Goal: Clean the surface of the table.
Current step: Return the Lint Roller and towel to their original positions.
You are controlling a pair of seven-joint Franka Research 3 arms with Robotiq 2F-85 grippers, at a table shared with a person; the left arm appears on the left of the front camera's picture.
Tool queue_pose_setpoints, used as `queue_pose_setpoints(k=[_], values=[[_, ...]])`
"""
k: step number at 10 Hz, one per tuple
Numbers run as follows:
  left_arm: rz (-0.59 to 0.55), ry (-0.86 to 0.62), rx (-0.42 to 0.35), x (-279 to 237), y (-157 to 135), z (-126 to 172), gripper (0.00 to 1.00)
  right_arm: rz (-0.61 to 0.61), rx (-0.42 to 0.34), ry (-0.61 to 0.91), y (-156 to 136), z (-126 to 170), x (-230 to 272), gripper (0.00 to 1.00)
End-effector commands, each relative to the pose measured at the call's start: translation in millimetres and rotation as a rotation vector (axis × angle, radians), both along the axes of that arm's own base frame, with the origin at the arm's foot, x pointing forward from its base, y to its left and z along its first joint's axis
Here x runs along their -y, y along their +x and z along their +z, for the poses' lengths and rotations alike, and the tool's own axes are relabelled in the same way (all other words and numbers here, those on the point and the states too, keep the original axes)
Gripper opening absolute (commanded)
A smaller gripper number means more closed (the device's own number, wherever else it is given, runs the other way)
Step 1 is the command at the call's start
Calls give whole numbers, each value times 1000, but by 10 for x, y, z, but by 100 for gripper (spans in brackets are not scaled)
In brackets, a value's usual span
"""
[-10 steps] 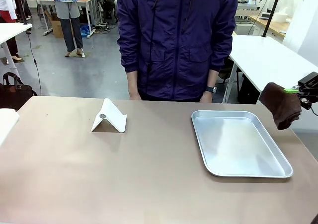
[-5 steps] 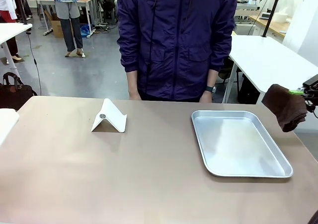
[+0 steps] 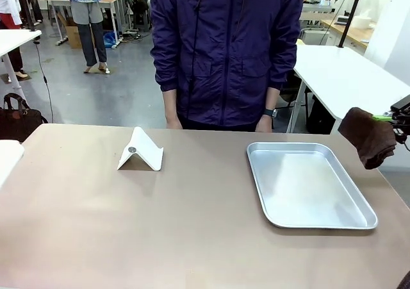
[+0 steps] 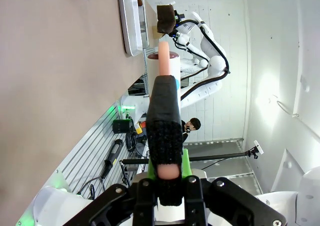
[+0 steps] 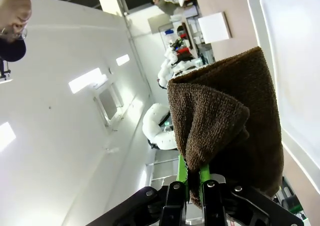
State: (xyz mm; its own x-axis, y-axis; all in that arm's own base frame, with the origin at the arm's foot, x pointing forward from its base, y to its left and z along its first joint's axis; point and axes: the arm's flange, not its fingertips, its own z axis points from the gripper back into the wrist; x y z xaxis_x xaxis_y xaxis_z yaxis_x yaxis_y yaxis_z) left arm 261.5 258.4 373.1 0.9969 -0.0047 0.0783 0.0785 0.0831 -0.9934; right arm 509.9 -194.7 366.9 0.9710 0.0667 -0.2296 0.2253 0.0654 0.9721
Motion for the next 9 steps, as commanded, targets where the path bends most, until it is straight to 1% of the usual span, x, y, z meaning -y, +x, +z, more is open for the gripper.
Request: queue_pose_setpoints(k=[1, 3, 4, 5, 6, 7, 8, 9], values=[[-5, -3, 4, 7, -18, 29, 19, -4, 11, 22, 32, 50, -3, 10], [-5, -3, 4, 7, -18, 29, 19, -4, 11, 22, 32, 50, -3, 10], [0, 0, 0, 0, 0, 0, 19, 0, 0, 0, 0, 0, 0, 10], [55, 36, -40, 131, -3, 218, 19, -42, -8, -47, 29, 90, -98, 10], [64, 81, -40, 351, 71, 465, 19, -18, 17, -70, 92, 183, -296, 10], [51, 109, -72, 603, 160, 733, 19, 27, 36, -92, 183, 291, -546, 10], [33, 129, -81, 893, 251, 971, 19, -10, 65, -103, 298, 419, -876, 10], [22, 169, -130, 1228, 416, 1217, 19, -48, 112, -129, 396, 539, -1300, 10]])
